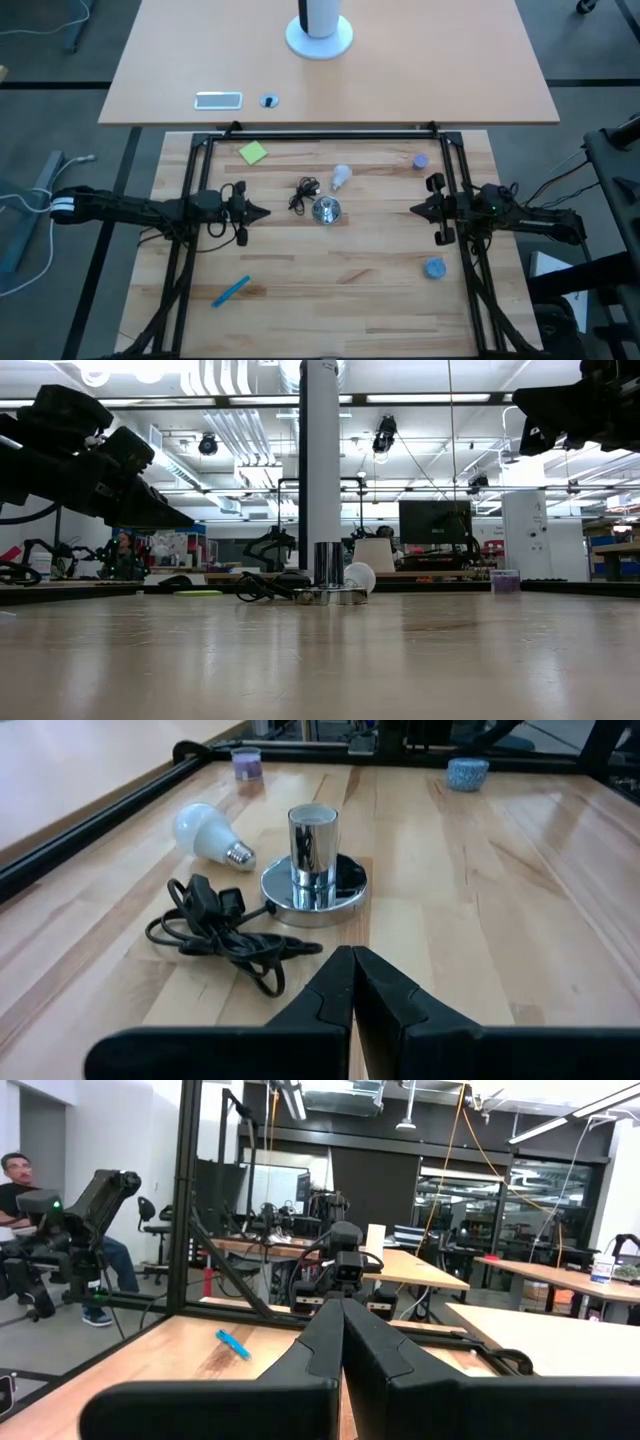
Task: Screw lightbulb
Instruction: Return to Home Position
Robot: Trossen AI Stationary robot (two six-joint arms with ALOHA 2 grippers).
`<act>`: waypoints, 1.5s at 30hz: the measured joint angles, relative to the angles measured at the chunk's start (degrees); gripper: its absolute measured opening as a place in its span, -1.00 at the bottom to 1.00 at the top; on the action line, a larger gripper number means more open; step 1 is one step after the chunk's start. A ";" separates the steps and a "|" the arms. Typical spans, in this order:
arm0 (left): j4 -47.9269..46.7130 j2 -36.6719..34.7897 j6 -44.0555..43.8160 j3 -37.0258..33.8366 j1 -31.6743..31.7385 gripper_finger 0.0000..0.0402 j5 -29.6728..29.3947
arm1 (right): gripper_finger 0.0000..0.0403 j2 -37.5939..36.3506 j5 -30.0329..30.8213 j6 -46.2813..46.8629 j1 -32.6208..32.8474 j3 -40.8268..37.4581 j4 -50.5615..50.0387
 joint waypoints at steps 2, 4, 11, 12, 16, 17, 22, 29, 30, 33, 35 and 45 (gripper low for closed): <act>-0.14 0.23 0.00 0.00 0.00 -1.00 0.00 | -1.00 0.00 0.01 0.00 0.00 0.00 0.00; 0.03 0.58 0.00 0.00 0.00 -1.00 0.00 | -1.00 0.00 0.01 0.00 0.00 0.00 0.00; -0.12 1.44 0.00 0.00 0.00 -1.00 0.00 | -1.00 0.00 0.00 0.00 0.00 0.00 0.00; -0.04 1.56 0.00 0.00 0.00 -1.00 0.00 | -1.00 0.00 0.01 0.00 0.00 0.00 0.00; -0.06 2.09 0.00 0.00 0.00 -1.00 0.00 | -1.00 0.00 0.00 0.00 0.00 0.00 0.00; -0.06 2.26 0.00 0.00 0.00 -1.00 0.00 | -1.00 0.00 0.01 0.00 0.00 0.00 0.00; -0.04 3.00 0.00 0.00 0.00 -1.00 0.00 | -1.00 0.00 0.00 0.00 0.00 0.00 0.00; -0.04 3.72 0.00 0.00 0.00 -1.00 0.00 | -1.00 0.00 0.00 0.01 0.00 0.00 0.00; -0.02 3.84 0.00 0.00 0.00 -1.00 0.00 | -1.00 0.00 0.00 0.00 0.00 0.00 0.00; -0.08 3.95 0.00 0.00 0.00 -1.00 0.00 | -1.00 0.00 0.00 0.02 0.00 0.00 0.01; -0.03 4.05 0.00 0.00 0.00 -1.00 0.00 | -1.00 0.00 0.00 0.02 0.00 0.00 0.01; -0.11 4.16 0.00 0.00 0.00 -1.00 0.00 | -1.00 0.00 0.00 0.02 0.00 0.00 0.00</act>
